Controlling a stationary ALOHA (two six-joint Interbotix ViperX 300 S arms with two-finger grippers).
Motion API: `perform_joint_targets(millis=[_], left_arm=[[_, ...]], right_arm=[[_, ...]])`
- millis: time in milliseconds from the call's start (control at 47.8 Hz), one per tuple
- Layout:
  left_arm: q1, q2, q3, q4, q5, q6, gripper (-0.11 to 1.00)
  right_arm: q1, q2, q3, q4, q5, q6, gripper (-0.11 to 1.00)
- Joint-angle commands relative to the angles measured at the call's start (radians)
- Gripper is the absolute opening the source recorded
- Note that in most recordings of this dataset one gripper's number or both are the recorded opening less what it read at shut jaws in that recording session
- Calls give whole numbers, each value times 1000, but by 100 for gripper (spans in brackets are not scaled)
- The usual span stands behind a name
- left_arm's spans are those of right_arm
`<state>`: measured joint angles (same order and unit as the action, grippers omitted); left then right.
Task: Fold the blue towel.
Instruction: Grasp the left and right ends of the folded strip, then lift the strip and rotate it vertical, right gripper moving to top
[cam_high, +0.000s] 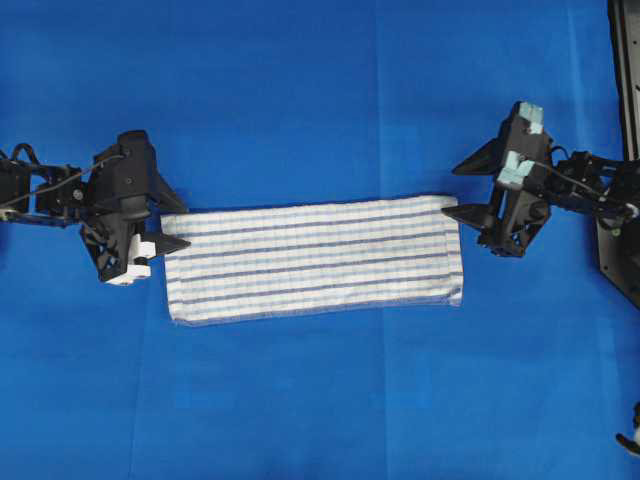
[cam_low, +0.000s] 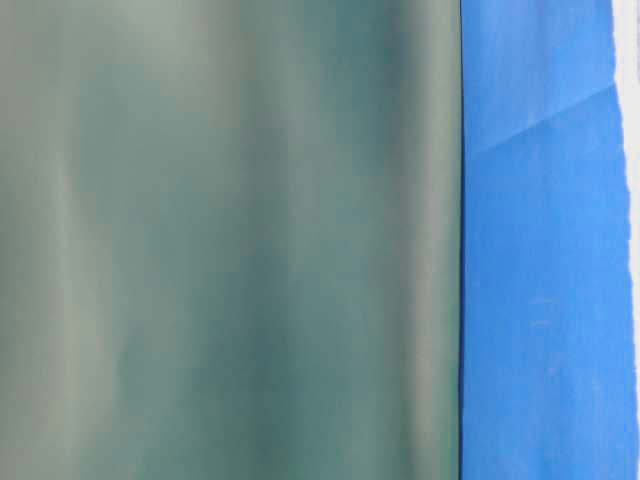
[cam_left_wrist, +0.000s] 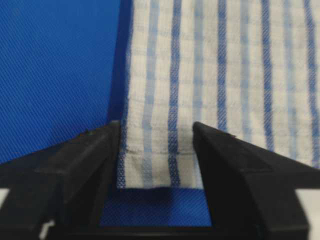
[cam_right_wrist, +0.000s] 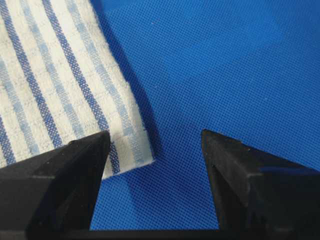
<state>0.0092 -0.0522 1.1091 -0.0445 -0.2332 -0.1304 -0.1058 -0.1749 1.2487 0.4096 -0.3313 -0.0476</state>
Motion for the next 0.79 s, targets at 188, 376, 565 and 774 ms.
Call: perform_joint_targets(millis=[188,376,565,774], left_arm=[[0,14,-17,-2,-9,-3,35],[-14,14,-18,-2,11,-20,18],[-18,14,-18,-2,35,-52,4],[-17,0,-20,-2,49,-52,4]], right_arm=[[17,23,-26,3,-9,2,63],[37,25,-26,2,-5,2,28],[46,25,-26,0,-5,2,4],[46,21,-31,0,-12,2,4]])
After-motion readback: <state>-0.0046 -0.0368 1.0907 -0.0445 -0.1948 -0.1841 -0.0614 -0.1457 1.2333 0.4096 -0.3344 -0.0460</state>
